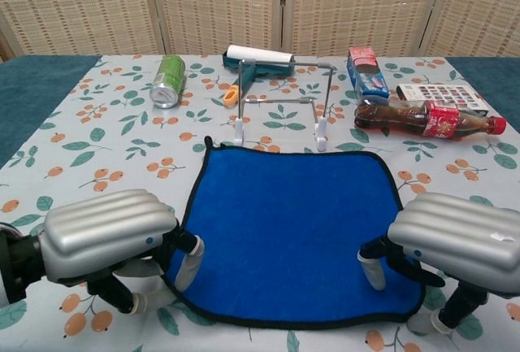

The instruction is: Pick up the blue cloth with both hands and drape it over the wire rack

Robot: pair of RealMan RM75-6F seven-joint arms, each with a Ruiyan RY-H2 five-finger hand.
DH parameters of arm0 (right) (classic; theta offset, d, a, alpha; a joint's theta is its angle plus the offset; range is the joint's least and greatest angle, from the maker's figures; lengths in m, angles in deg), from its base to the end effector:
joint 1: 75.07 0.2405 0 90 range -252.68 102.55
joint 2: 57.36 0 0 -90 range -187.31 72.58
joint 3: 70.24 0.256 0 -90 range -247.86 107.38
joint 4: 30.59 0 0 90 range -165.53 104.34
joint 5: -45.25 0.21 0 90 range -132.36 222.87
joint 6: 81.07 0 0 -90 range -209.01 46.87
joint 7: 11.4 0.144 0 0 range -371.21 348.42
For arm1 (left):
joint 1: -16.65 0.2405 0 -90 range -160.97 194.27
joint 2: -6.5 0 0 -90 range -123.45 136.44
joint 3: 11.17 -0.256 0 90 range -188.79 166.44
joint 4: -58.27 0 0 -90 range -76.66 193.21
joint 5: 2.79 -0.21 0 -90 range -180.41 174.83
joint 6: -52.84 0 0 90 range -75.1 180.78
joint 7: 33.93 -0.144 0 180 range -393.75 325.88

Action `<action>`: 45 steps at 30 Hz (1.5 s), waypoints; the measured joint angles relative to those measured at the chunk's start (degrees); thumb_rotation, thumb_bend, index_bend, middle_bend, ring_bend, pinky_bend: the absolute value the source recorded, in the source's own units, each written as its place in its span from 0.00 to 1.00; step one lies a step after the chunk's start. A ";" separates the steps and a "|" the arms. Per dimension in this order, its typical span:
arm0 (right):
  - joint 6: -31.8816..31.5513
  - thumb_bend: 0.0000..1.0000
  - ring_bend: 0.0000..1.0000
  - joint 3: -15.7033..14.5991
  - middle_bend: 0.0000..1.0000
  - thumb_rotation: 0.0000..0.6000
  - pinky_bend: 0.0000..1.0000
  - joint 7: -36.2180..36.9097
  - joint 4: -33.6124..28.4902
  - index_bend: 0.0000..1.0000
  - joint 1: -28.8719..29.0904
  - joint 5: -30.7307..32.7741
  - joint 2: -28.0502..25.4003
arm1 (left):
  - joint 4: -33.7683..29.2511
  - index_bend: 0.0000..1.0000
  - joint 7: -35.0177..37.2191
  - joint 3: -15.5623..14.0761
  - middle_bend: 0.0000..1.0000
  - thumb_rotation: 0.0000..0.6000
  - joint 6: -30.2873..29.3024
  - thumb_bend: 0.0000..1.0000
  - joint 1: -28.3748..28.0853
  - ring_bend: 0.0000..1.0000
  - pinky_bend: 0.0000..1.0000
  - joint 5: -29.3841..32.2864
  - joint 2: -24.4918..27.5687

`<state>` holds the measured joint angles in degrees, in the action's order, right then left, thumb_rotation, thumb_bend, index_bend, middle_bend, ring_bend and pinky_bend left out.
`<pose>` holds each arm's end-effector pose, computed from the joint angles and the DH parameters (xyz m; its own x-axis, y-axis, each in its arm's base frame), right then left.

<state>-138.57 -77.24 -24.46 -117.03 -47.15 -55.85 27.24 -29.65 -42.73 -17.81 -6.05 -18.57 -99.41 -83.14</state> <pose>-0.2064 -0.2035 -0.0352 0.6534 -0.2921 0.6983 -0.6343 -0.7148 0.2944 -0.1563 0.2190 -0.0549 0.5375 0.3344 0.7741 0.6680 -0.7291 -0.1489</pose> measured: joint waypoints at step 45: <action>-8.25 0.44 0.88 10.77 0.86 1.00 1.00 0.90 -7.43 0.68 3.39 4.89 -4.38 | -3.54 0.61 10.52 15.54 1.00 1.00 -0.41 0.46 -6.86 0.98 1.00 8.83 4.77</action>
<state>-146.82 -66.47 -23.56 -124.46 -43.76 -50.96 22.86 -33.20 -32.20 -2.27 -6.46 -25.43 -90.59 -78.37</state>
